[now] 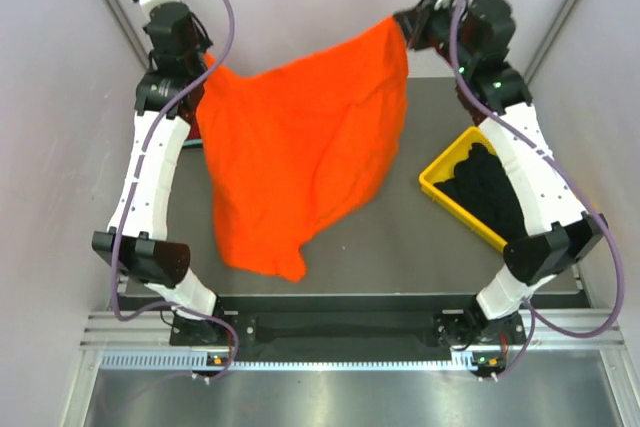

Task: Fold and stack the t-shirts
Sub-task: Flatten the tshirt out

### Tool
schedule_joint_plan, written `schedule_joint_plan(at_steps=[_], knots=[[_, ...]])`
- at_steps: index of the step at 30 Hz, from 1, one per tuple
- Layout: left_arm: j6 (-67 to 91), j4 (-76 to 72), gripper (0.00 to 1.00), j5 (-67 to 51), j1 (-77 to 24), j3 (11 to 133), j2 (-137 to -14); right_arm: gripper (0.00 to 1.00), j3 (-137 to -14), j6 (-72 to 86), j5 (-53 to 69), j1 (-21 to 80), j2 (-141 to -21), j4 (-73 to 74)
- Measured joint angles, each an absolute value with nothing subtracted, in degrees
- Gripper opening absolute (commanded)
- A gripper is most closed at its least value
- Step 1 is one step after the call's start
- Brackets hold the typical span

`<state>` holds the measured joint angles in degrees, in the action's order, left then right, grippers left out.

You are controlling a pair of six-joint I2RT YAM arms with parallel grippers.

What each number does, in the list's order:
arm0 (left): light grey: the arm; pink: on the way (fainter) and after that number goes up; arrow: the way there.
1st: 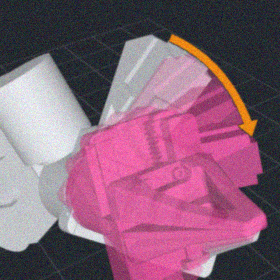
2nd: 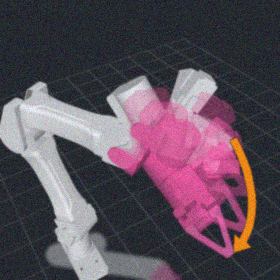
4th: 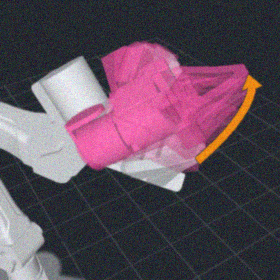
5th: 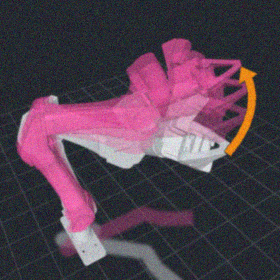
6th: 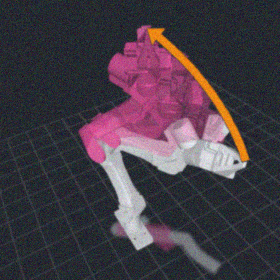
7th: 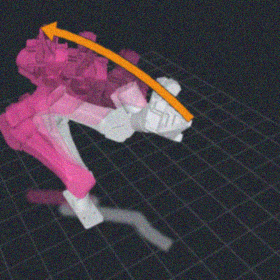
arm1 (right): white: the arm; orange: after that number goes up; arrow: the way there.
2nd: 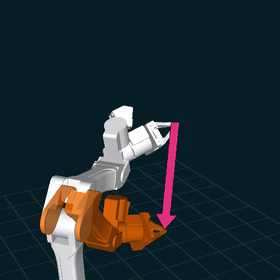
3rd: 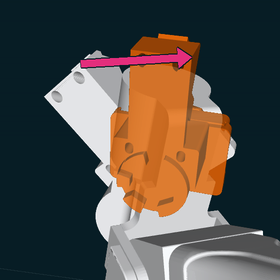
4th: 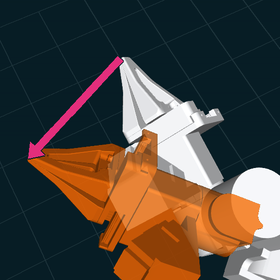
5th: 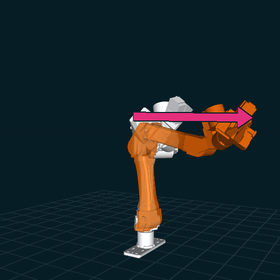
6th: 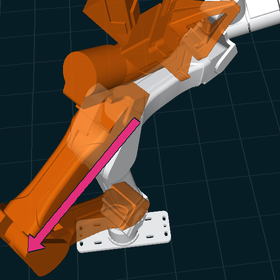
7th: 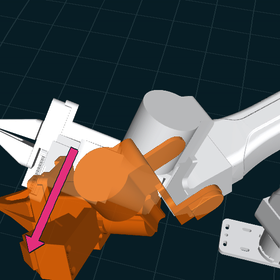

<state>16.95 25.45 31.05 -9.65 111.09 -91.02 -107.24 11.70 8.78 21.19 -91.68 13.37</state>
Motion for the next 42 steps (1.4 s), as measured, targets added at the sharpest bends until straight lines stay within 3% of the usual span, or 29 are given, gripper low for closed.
schedule_joint_plan(at_steps=[4, 7, 10, 17, 24, 29, 34, 42], knots=[[15.99, 20.97, 0.00, 29.65, -9.54, 119.11, -92.31, 0.00, -116.60, 11.64, 9.23, 18.63, -93.14, 11.92], [15.03, 15.55, 0.00, 28.10, -9.54, 118.67, -87.68, 0.00, -117.19, 10.50, 9.39, 17.82, -90.52, 10.15], [15.14, 9.15, 0.00, 26.68, -9.52, 108.47, -77.38, 0.00, -109.01, 8.93, 10.00, 17.76, -84.03, 6.74], [24.47, 2.11, 0.00, 21.21, -9.52, 73.12, -51.44, 0.00, -75.68, 7.09, 10.85, 17.69, -67.88, -1.15], [34.57, 17.63, 0.00, 20.43, -9.52, 50.50, -38.15, 0.00, -46.96, 12.71, 13.17, 17.54, -60.23, -1.48], [42.33, 30.68, 0.00, 25.67, -9.52, 39.24, -29.26, 0.00, -34.74, 19.18, 17.30, 18.11, -54.06, -0.84], [48.10, 37.32, 0.00, 30.68, -9.52, 35.86, -27.62, 0.00, -29.93, 22.20, 17.96, 18.63, -51.09, 1.15], [47.18, 39.68, 0.00, 32.05, -9.52, 39.24, -28.56, 0.00, -32.32, 24.40, 17.04, 18.70, -49.12, 7.27]])
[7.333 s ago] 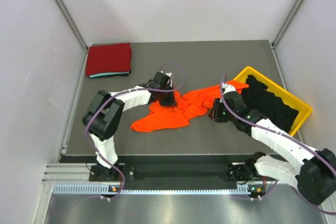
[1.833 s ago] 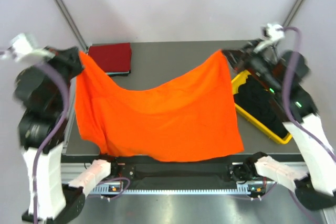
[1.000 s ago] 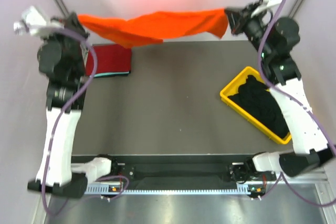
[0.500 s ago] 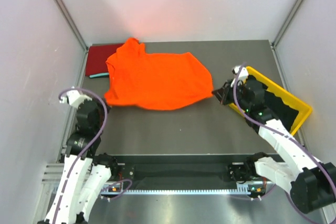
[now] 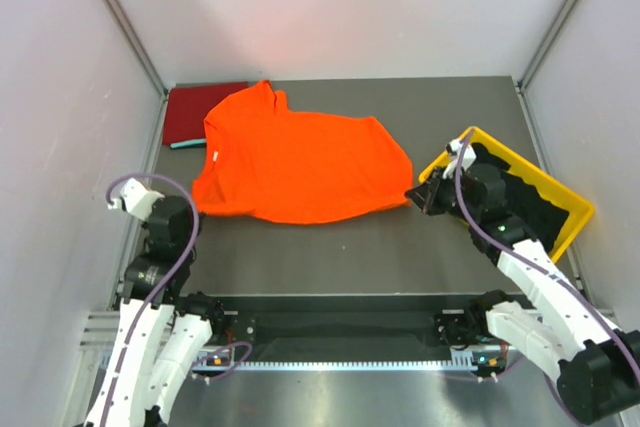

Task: Fold and stack the t-shirts
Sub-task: Flatten the tshirt out

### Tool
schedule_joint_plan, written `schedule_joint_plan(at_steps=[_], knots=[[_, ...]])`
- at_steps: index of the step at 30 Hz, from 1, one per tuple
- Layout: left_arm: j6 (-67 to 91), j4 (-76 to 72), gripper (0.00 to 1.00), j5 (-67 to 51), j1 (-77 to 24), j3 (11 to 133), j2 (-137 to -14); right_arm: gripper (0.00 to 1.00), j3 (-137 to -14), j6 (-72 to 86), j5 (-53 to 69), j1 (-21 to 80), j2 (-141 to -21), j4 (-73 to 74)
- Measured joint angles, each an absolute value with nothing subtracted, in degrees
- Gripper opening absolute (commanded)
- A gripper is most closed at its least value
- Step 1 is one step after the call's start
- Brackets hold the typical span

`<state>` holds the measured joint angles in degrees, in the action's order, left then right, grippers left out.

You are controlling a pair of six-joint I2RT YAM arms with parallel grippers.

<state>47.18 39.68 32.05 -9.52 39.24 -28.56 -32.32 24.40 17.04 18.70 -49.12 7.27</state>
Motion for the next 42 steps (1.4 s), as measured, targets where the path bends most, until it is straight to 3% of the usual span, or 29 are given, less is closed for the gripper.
schedule_joint_plan(at_steps=[5, 12, 20, 25, 31, 38, 42], knots=[[40.16, 39.05, 0.00, 29.85, -9.52, 54.96, -34.37, 0.00, -45.23, 24.84, 17.67, 19.00, -48.99, 13.85], [31.42, 39.33, 0.00, 25.47, -9.52, 87.02, -44.91, 0.00, -64.82, 22.98, 18.48, 19.11, -45.01, 21.54], [30.15, 38.04, 0.00, 20.03, -10.17, 110.41, -44.10, 0.00, -77.84, 23.38, 21.04, 19.11, -37.36, 28.34], [31.29, 36.99, 0.00, 16.12, -10.20, 111.28, -42.26, 0.00, -82.65, 25.23, 22.81, 19.14, -35.75, 28.93], [28.88, 32.99, 0.00, 14.68, -10.20, 101.78, -44.36, 0.00, -80.88, 25.04, 23.42, 19.14, -40.47, 26.06], [22.83, 24.99, 0.00, 14.61, -10.20, 88.95, -57.12, 0.00, -77.36, 24.64, 25.78, 19.35, -61.01, 15.46], [19.00, 21.34, 0.00, 14.35, -10.00, 88.99, -69.10, 0.00, -81.97, 23.66, 26.00, 19.31, -74.98, 13.10]])
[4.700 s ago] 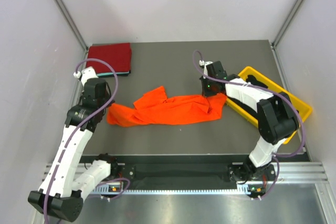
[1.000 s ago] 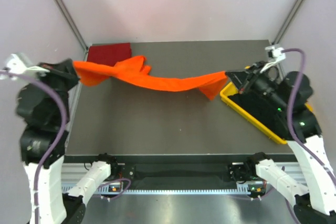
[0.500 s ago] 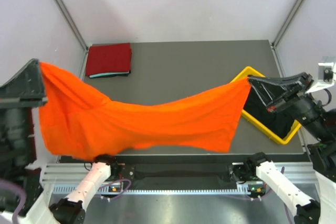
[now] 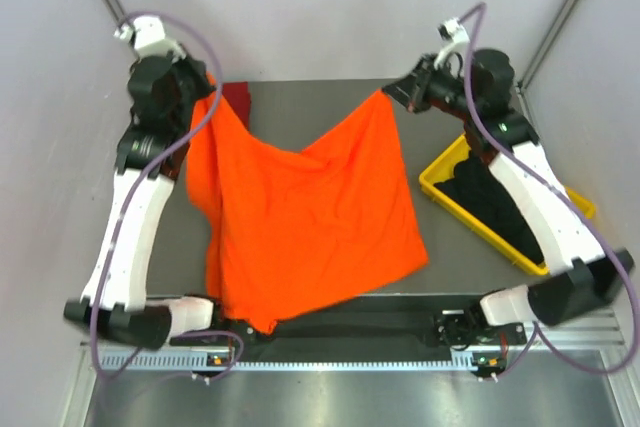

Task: Fold and stack the t-shirts
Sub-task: Flatten the tshirt out

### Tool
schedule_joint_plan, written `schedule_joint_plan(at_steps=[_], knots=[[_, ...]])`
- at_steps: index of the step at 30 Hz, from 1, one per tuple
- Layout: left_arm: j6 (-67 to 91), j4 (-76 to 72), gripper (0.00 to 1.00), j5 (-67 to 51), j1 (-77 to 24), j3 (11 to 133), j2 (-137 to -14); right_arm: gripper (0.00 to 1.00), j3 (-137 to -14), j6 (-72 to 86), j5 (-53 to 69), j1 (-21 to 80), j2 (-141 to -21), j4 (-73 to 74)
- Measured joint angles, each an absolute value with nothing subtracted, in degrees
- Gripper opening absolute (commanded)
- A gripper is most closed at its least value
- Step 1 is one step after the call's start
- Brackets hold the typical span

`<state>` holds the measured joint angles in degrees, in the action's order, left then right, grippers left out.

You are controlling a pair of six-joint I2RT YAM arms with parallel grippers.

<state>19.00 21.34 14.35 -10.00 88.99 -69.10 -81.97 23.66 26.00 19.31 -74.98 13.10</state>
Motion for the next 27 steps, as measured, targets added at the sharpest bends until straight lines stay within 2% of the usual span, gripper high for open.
schedule_joint_plan(at_steps=[5, 8, 11, 13, 15, 19, 27], knots=[[16.12, 20.53, 0.00, 12.05, -7.57, 108.22, -87.05, 0.00, -101.97, 21.63, 26.68, 17.96, -91.02, 12.86], [16.14, 19.55, 0.00, 10.66, -5.13, 118.89, -93.58, 0.00, -110.13, 20.27, 26.96, 16.14, -94.35, 13.30], [16.58, 18.98, 0.00, 8.80, -3.86, 121.95, -93.58, 0.00, -112.99, 17.34, 26.59, 14.63, -93.65, 13.17], [17.32, 16.97, 0.00, 7.31, -3.84, 119.33, -90.76, 0.00, -111.83, 15.31, 25.93, 14.22, -91.42, 13.34], [18.72, 13.32, 0.00, 6.17, -3.99, 111.20, -84.49, 0.00, -107.98, 13.47, 25.19, 14.09, -87.68, 12.62], [22.17, 10.92, 0.00, 4.64, -4.16, 91.90, -67.85, 0.00, -94.02, 10.59, 23.90, 14.11, -76.73, 11.94], [31.73, 17.54, 0.00, -0.03, -5.72, 70.54, -45.39, 0.00, -61.43, 11.42, 20.64, 14.87, -57.98, 8.67]])
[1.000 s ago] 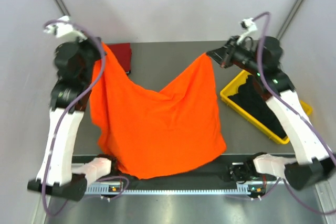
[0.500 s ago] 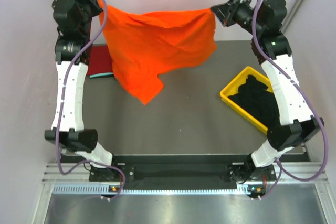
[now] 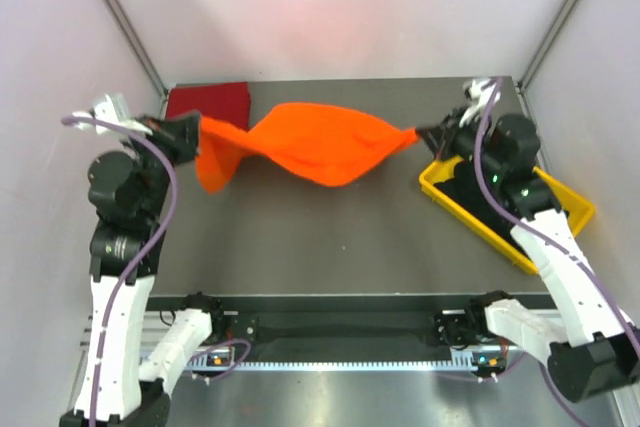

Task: Fold and stack the t-shirts
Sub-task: Flatten the tshirt out

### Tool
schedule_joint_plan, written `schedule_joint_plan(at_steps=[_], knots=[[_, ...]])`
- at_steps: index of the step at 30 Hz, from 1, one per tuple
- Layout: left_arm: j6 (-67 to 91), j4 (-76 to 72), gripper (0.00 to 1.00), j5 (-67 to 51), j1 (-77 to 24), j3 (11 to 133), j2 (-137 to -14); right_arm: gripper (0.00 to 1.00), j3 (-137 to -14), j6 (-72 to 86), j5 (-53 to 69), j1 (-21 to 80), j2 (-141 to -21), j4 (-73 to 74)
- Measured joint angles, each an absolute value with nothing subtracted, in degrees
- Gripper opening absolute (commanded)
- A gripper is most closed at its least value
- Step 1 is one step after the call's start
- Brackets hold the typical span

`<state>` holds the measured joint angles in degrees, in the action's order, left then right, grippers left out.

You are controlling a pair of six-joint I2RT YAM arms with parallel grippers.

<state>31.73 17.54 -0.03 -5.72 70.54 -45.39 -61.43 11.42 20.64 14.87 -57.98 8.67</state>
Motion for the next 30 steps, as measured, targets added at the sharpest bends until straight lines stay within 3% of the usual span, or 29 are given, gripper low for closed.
schedule_joint_plan(at_steps=[6, 11, 14, 22, 30], knots=[[39.22, 32.86, 0.00, 1.72, -5.82, 55.31, -32.56, 0.00, -39.42, 17.32, 17.78, 16.86, -47.86, 12.32], [47.16, 44.58, 0.00, 2.72, -5.85, 38.48, -19.53, 0.00, -35.14, 21.17, 15.14, 17.10, -40.51, 21.19], [50.00, 49.19, 0.00, 2.37, -5.89, 34.50, -18.26, 0.00, -35.14, 23.35, 13.10, 17.12, -36.42, 25.19], [51.16, 55.22, 0.00, 4.67, -5.96, 35.59, -20.18, 0.00, -28.82, 32.86, 9.23, 17.12, -29.63, 31.11], [44.71, 57.87, 0.00, 6.63, -5.98, 47.48, -28.36, 0.00, -28.60, 35.55, 6.68, 17.15, -30.11, 36.05]])
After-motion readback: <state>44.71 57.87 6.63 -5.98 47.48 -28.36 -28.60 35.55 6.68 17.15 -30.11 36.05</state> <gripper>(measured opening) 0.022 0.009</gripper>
